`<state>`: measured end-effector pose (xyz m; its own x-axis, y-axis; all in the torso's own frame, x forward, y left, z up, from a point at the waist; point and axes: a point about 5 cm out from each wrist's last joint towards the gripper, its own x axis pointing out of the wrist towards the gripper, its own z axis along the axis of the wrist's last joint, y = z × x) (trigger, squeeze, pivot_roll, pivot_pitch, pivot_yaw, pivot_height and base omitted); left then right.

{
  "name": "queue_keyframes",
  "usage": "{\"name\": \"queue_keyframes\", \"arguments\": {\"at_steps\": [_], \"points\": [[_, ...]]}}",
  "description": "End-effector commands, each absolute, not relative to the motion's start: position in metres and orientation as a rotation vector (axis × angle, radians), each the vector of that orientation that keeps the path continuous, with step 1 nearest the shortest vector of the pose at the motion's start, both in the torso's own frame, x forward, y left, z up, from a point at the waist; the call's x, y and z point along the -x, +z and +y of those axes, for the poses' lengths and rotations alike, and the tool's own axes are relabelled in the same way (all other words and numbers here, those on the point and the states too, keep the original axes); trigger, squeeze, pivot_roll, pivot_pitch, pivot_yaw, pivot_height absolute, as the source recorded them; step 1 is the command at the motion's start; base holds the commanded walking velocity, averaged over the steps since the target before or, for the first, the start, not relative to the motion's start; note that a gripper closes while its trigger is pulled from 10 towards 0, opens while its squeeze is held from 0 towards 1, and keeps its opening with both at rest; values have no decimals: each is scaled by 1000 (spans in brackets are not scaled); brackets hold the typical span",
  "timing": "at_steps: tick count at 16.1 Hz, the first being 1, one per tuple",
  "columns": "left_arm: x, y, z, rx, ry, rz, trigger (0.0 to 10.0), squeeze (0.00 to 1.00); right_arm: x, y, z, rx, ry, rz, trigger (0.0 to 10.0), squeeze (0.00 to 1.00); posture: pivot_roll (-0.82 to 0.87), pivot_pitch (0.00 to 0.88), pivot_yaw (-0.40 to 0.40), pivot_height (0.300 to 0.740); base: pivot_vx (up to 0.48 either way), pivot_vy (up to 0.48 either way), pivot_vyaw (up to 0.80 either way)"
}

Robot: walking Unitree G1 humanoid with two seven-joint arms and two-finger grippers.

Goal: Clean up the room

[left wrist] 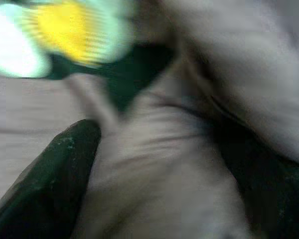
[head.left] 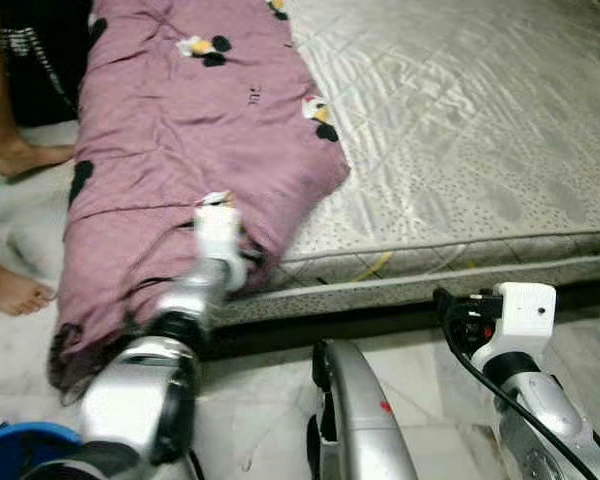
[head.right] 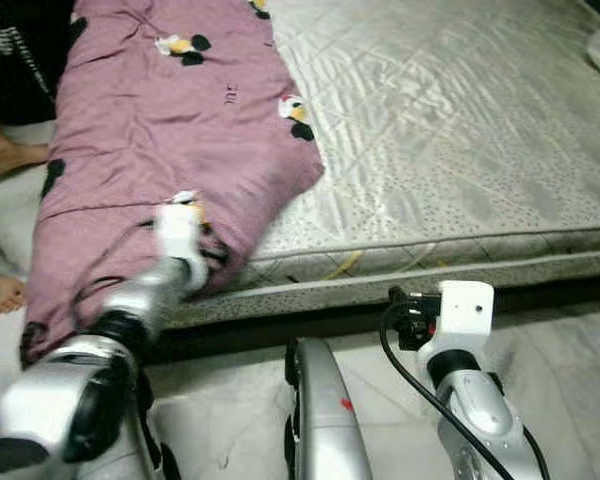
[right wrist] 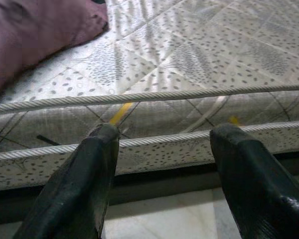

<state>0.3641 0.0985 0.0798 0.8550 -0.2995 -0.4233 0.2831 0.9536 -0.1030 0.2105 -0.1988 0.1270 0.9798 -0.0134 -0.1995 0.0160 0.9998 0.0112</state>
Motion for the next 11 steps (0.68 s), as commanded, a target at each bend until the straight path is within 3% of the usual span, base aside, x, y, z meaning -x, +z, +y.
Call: {"name": "queue_keyframes", "arguments": {"at_steps": [1,4,7,9,11], "points": [[-352,66,75,-46,-442,518,10000,0,-209,129,-200,-9,-22,200,10000,0,-262,195,-111,534,0,0,0],[-327,46,54,-359,-777,530,10000,0,-213,128,-198,-17,-18,199,10000,0,-246,179,-101,534,0,0,0],[-302,35,55,-519,-1064,513,10000,0,-217,126,-195,-26,-15,195,10000,0,-226,160,-90,534,0,0,0],[-291,35,64,-610,-1142,479,10000,0,-221,124,-193,-32,-14,192,10000,0,-210,150,-85,534,0,0,0],[-293,38,76,-644,-1074,455,10000,0,-225,122,-191,-38,-9,188,10000,0,-193,138,-80,534,0,0,0]]}}
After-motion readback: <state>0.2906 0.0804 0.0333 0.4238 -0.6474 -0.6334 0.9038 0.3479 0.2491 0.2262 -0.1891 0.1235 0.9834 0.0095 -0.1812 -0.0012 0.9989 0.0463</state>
